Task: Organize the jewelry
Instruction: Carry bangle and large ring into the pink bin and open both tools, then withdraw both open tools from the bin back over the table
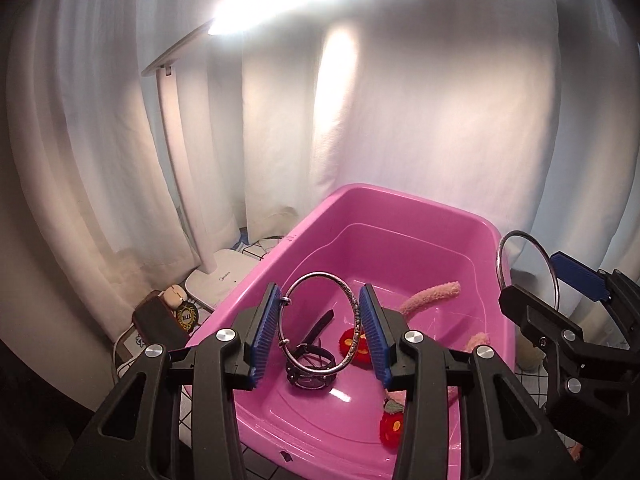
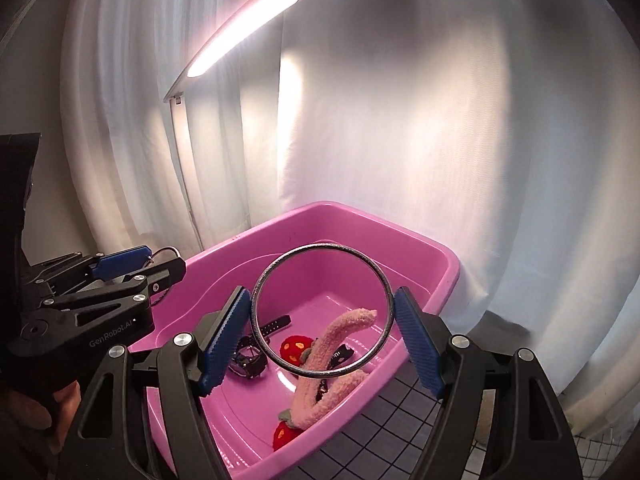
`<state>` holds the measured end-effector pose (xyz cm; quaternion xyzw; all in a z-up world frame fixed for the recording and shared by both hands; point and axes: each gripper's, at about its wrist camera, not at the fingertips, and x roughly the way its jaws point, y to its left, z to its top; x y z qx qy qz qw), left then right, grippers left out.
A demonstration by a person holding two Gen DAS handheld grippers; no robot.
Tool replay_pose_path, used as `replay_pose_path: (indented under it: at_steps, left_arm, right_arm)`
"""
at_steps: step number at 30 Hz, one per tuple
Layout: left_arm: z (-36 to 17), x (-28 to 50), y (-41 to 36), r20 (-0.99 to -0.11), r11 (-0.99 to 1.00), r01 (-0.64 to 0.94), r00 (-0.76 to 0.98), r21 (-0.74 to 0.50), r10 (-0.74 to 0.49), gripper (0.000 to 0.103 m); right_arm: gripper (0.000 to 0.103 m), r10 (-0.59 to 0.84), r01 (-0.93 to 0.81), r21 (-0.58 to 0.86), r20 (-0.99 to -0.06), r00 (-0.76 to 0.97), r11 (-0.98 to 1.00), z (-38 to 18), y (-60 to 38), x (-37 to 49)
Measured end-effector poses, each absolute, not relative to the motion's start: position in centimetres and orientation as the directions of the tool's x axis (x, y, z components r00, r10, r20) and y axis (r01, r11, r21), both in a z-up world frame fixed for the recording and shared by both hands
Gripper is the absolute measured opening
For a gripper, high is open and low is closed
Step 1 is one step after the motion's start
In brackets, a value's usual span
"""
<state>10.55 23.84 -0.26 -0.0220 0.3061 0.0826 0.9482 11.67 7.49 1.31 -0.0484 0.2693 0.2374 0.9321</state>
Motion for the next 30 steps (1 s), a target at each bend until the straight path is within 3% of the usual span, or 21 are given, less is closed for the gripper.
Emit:
replay_pose_path:
  at_steps: [27, 29, 30]
  left_arm:
    - [-5.8, 16.9, 28.4, -0.726, 0.993, -0.113, 0.684, -0.023, 0.061, 0.042]
    - [-5.8, 16.8, 28.4, -0.727, 0.994, -0.111, 0.684, -0.021, 0.061, 0.05]
    - [-5.6, 16.7, 28.4, -0.724, 0.993, -0.114, 0.687, -0.025, 0.061, 0.068]
  right_arm:
    - [0.072, 0.237, -0.329, 0.021, -0.738, 0.631, 0.944, -3.9, 12.9, 19.0]
    - [0.072, 0.224, -0.327, 0.003, -0.735, 0.64, 0.945, -3.7, 13.0, 18.7]
    - [0.072, 0.216, -0.326, -0.009, -0.732, 0.646, 0.945, -3.6, 13.1, 18.6]
